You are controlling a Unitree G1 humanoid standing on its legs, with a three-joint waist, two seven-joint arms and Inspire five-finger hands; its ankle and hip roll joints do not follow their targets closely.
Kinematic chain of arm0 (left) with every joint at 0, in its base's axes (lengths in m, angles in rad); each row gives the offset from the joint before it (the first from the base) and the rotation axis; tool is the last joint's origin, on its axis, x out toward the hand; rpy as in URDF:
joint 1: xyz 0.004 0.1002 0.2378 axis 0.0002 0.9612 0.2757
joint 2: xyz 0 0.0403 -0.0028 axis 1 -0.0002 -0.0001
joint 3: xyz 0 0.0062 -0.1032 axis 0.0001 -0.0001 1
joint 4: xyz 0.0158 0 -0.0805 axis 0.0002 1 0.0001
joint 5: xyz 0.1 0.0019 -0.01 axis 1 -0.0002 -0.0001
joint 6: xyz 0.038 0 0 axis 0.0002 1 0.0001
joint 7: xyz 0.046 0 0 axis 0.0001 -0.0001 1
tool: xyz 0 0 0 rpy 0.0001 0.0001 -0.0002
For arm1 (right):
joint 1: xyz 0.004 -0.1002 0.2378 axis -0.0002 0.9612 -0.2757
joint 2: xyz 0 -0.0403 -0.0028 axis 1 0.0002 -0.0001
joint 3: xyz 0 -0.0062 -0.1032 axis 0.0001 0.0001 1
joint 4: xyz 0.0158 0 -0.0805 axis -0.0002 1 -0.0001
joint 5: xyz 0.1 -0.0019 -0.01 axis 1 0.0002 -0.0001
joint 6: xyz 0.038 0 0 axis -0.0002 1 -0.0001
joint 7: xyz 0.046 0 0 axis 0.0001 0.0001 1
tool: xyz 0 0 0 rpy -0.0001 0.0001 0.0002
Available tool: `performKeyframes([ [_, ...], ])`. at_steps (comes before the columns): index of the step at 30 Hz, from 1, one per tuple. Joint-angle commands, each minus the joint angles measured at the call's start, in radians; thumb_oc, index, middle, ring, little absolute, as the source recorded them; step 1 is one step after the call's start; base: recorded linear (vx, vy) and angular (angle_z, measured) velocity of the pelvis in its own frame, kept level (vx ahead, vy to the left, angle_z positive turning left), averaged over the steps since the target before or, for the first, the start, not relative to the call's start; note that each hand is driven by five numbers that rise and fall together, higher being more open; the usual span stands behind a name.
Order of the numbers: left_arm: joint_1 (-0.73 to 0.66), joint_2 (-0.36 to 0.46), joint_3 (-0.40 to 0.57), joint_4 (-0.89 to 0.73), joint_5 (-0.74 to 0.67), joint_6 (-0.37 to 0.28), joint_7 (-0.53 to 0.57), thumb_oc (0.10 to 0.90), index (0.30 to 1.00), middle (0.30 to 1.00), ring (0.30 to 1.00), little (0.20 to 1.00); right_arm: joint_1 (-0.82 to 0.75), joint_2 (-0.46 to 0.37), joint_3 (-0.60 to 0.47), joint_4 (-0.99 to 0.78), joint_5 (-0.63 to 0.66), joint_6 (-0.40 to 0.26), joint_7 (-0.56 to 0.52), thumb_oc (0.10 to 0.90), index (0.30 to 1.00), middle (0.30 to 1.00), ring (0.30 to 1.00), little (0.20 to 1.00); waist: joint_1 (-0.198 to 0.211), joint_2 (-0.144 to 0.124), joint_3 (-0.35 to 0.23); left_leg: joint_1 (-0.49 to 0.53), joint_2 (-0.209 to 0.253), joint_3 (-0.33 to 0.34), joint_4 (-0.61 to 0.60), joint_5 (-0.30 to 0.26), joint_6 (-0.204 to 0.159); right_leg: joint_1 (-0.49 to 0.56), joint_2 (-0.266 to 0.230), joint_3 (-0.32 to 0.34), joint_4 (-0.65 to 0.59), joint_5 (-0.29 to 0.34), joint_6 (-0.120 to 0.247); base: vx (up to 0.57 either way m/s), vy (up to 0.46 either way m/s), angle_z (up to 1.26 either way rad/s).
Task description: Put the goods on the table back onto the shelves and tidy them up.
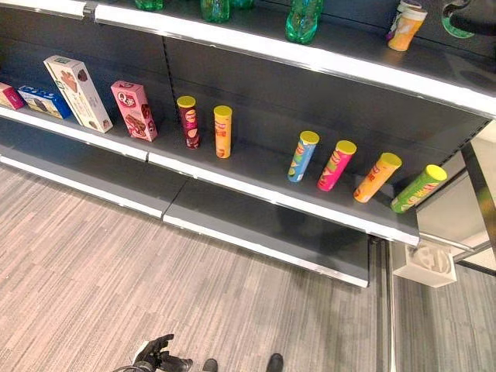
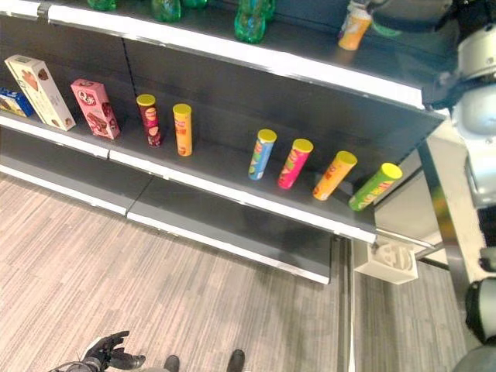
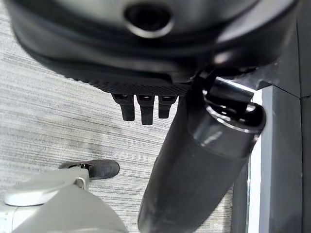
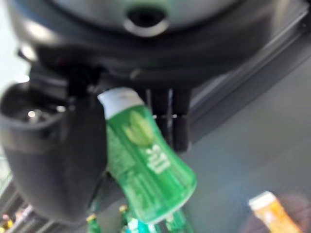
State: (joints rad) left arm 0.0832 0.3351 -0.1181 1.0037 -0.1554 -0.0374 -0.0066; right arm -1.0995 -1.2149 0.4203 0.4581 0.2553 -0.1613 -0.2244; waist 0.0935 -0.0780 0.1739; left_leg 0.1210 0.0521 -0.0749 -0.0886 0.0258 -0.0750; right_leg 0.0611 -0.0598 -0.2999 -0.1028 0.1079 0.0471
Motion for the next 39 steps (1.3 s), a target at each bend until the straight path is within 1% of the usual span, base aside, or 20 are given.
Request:
performKeyframes([
  [1, 0.003, 0.056, -0.064, 0.001, -0.031, -0.028, 0.027, 0.800, 0.900, 0.900, 0.900, 0.900, -0.154, -0.045, 0.034, 0.035, 0.058, -0.020, -0.039, 0.400, 0.300, 0.300, 0.300, 0.300, 0.039, -0.015, -0.069, -0.009, 0.111, 0.034, 0.008, -0.036, -0.081, 0.025, -0.041, -0.038, 0.016, -0.080, 0.092, 0.03, -0.089, 0.26],
  [4, 0.007, 0.058, -0.058, 0.001, -0.044, -0.031, 0.032, 0.800, 0.900, 0.900, 0.900, 0.900, -0.213, -0.015, 0.084, 0.097, 0.065, -0.018, -0.042, 0.400, 0.300, 0.300, 0.300, 0.300, 0.046, -0.013, -0.060, -0.028, 0.119, 0.032, 0.058, -0.040, -0.087, 0.032, -0.031, -0.043, 0.016, -0.094, 0.077, 0.02, -0.121, 0.09],
  [7, 0.010, 0.068, -0.052, -0.018, -0.061, -0.030, 0.031, 0.800, 0.900, 0.900, 0.900, 0.900, -0.240, 0.010, 0.097, 0.119, 0.069, -0.020, -0.046, 0.400, 0.300, 0.300, 0.300, 0.300, 0.062, -0.020, -0.020, -0.113, 0.097, 0.014, 0.247, -0.047, -0.092, 0.047, -0.032, -0.049, 0.016, -0.109, 0.055, -0.02, -0.128, 0.11],
  [8, 0.003, 0.076, -0.052, -0.027, -0.064, -0.029, 0.032, 0.800, 0.900, 0.900, 0.900, 0.900, -0.266, 0.000, 0.106, 0.127, 0.067, -0.019, -0.052, 0.400, 0.300, 0.300, 0.300, 0.300, 0.072, -0.026, 0.013, -0.187, 0.086, 0.010, 0.371, 0.009, -0.091, 0.063, -0.029, -0.058, 0.016, -0.116, 0.044, -0.01, -0.125, 0.13],
  [9, 0.001, 0.077, -0.054, -0.028, -0.066, -0.028, 0.030, 0.800, 0.900, 0.900, 0.900, 0.900, -0.272, -0.002, 0.111, 0.136, 0.068, -0.015, -0.050, 0.400, 0.300, 0.300, 0.300, 0.300, 0.074, -0.027, 0.022, -0.219, 0.085, 0.011, 0.404, 0.023, -0.083, 0.070, -0.027, -0.062, 0.016, -0.122, 0.042, 0.07, -0.093, 0.35],
  [10, 0.002, 0.078, -0.059, -0.029, -0.062, -0.025, 0.026, 0.800, 0.900, 0.900, 0.900, 0.900, -0.296, -0.013, 0.131, 0.131, 0.066, -0.009, -0.050, 0.400, 0.300, 0.300, 0.300, 0.300, 0.080, -0.024, 0.031, -0.272, 0.073, 0.028, 0.371, -0.003, -0.069, 0.081, -0.026, -0.059, 0.016, -0.131, 0.047, 0.14, -0.008, 0.43],
  [11, 0.005, 0.078, -0.062, -0.026, -0.053, -0.022, 0.021, 0.800, 0.900, 0.900, 0.900, 0.900, -0.299, -0.017, 0.135, 0.127, 0.065, -0.007, -0.047, 0.400, 0.300, 0.300, 0.300, 0.300, 0.081, -0.024, 0.023, -0.273, 0.064, 0.034, 0.315, -0.007, -0.065, 0.079, -0.026, -0.053, 0.016, -0.134, 0.053, 0.19, 0.046, 0.41],
  [14, 0.008, 0.083, -0.075, -0.013, -0.027, -0.019, 0.009, 0.800, 0.900, 0.900, 0.900, 0.900, -0.299, -0.032, 0.135, 0.118, 0.055, -0.008, -0.053, 0.400, 0.300, 0.300, 0.300, 0.300, 0.088, -0.008, 0.002, -0.351, 0.053, 0.044, 0.139, 0.092, -0.064, 0.088, -0.011, -0.041, 0.016, -0.159, 0.060, 0.19, 0.099, 0.13],
  [16, -0.001, 0.085, -0.086, -0.006, -0.010, -0.021, 0.013, 0.800, 0.900, 0.900, 0.900, 0.900, -0.309, -0.039, 0.148, 0.147, 0.041, -0.009, -0.071, 0.400, 0.300, 0.300, 0.300, 0.300, 0.105, -0.002, -0.004, -0.389, 0.040, 0.070, 0.039, 0.134, -0.073, 0.103, -0.001, -0.020, 0.016, -0.184, 0.061, 0.22, 0.098, 0.21],
  [17, 0.004, 0.086, -0.082, -0.006, -0.014, -0.020, 0.012, 0.800, 0.900, 0.900, 0.900, 0.900, -0.315, -0.033, 0.161, 0.151, 0.035, -0.003, -0.065, 0.400, 0.300, 0.300, 0.300, 0.300, 0.107, 0.001, -0.015, -0.366, 0.037, 0.065, 0.005, 0.116, -0.071, 0.110, 0.004, -0.006, 0.016, -0.189, 0.065, 0.30, 0.199, -0.25],
  [19, 0.012, 0.077, -0.077, -0.006, -0.005, -0.024, 0.018, 0.800, 0.900, 0.900, 0.900, 0.900, -0.301, -0.031, 0.145, 0.126, 0.013, 0.004, -0.068, 0.400, 0.300, 0.300, 0.300, 0.300, 0.090, 0.016, -0.049, -0.313, 0.033, 0.055, 0.001, 0.144, -0.065, 0.127, -0.001, 0.012, 0.016, -0.193, 0.075, 0.28, 0.228, -0.87],
  [21, 0.018, 0.077, -0.074, -0.006, -0.003, -0.023, 0.018, 0.800, 0.900, 0.900, 0.900, 0.900, -0.283, -0.026, 0.127, 0.107, 0.008, 0.007, -0.069, 0.400, 0.300, 0.300, 0.300, 0.300, 0.089, 0.013, -0.057, -0.295, 0.029, 0.060, 0.002, 0.141, -0.061, 0.136, -0.013, 0.016, 0.016, -0.192, 0.081, 0.15, 0.131, -0.98],
  [23, 0.029, 0.076, -0.068, 0.002, 0.006, -0.028, 0.019, 0.800, 0.900, 0.900, 0.900, 0.900, -0.250, -0.003, 0.096, 0.084, -0.004, 0.008, -0.073, 0.400, 0.300, 0.300, 0.300, 0.300, 0.090, 0.000, -0.077, -0.243, 0.011, 0.096, 0.002, 0.103, -0.036, 0.151, -0.057, 0.035, 0.016, -0.179, 0.106, 0.28, 0.264, -0.51],
  [28, 0.034, 0.076, -0.060, 0.005, 0.005, -0.027, 0.024, 0.800, 0.900, 0.900, 0.900, 0.900, -0.219, 0.016, 0.069, 0.067, -0.009, 0.011, -0.079, 0.400, 0.300, 0.300, 0.300, 0.300, 0.093, -0.011, -0.089, -0.202, -0.012, 0.135, 0.001, 0.059, -0.007, 0.133, -0.105, 0.060, 0.052, -0.159, 0.133, 0.12, 0.149, -0.48],
  [31, 0.038, 0.082, -0.060, -0.006, 0.008, -0.027, 0.023, 0.800, 0.900, 0.900, 0.900, 0.900, -0.221, 0.015, 0.066, 0.055, -0.013, 0.008, -0.081, 0.400, 0.300, 0.300, 0.300, 0.300, 0.091, -0.008, -0.084, -0.178, -0.024, 0.155, 0.001, 0.034, 0.013, 0.093, -0.131, 0.076, 0.138, -0.154, 0.149, 0.06, 0.137, -0.11],
  [34, 0.037, 0.093, -0.068, -0.024, 0.007, -0.031, 0.019, 0.800, 0.900, 0.900, 0.900, 0.900, -0.266, 0.026, 0.100, 0.075, -0.007, 0.008, -0.076, 0.400, 0.300, 0.300, 0.300, 0.300, 0.079, 0.010, -0.055, -0.142, -0.030, 0.168, 0.001, 0.013, 0.042, 0.013, -0.152, 0.079, 0.316, -0.112, 0.161, -0.01, 0.123, -0.24],
  [35, 0.035, 0.100, -0.068, -0.029, 0.004, -0.031, 0.020, 0.800, 0.900, 0.900, 0.900, 0.900, -0.273, 0.041, 0.110, 0.086, -0.003, 0.006, -0.075, 0.400, 0.300, 0.300, 0.300, 0.300, 0.078, 0.024, -0.036, -0.127, -0.023, 0.179, 0.001, 0.003, 0.049, -0.038, -0.172, 0.062, 0.405, -0.089, 0.162, -0.04, 0.076, -0.37],
  [36, 0.038, 0.104, -0.063, -0.033, 0.001, -0.032, 0.019, 0.800, 0.900, 0.900, 0.900, 0.900, -0.269, 0.043, 0.112, 0.093, -0.005, 0.009, -0.068, 0.400, 0.300, 0.300, 0.300, 0.300, 0.080, 0.024, -0.031, -0.119, -0.021, 0.184, 0.001, -0.004, 0.046, -0.049, -0.188, 0.042, 0.402, -0.087, 0.161, -0.02, 0.017, -0.40],
  [38, 0.035, 0.112, -0.057, -0.038, -0.005, -0.034, 0.018, 0.800, 0.900, 0.900, 0.900, 0.900, -0.281, 0.048, 0.125, 0.096, 0.000, 0.012, -0.061, 0.400, 0.300, 0.300, 0.300, 0.300, 0.080, 0.025, -0.028, -0.109, -0.013, 0.185, 0.001, -0.014, 0.033, -0.062, -0.208, 0.001, 0.312, -0.083, 0.155, 0.05, -0.123, -0.26],
  [39, 0.017, 0.116, -0.059, -0.011, 0.017, -0.019, 0.036, 0.800, 0.900, 0.900, 0.900, 0.900, -0.295, 0.043, 0.150, 0.167, -0.020, 0.010, -0.103, 0.400, 0.300, 0.300, 0.300, 0.300, 0.074, 0.018, -0.019, -0.105, -0.002, 0.195, 0.001, -0.029, 0.018, -0.059, -0.195, -0.009, 0.167, -0.067, 0.159, 0.08, -0.202, -0.23],
])
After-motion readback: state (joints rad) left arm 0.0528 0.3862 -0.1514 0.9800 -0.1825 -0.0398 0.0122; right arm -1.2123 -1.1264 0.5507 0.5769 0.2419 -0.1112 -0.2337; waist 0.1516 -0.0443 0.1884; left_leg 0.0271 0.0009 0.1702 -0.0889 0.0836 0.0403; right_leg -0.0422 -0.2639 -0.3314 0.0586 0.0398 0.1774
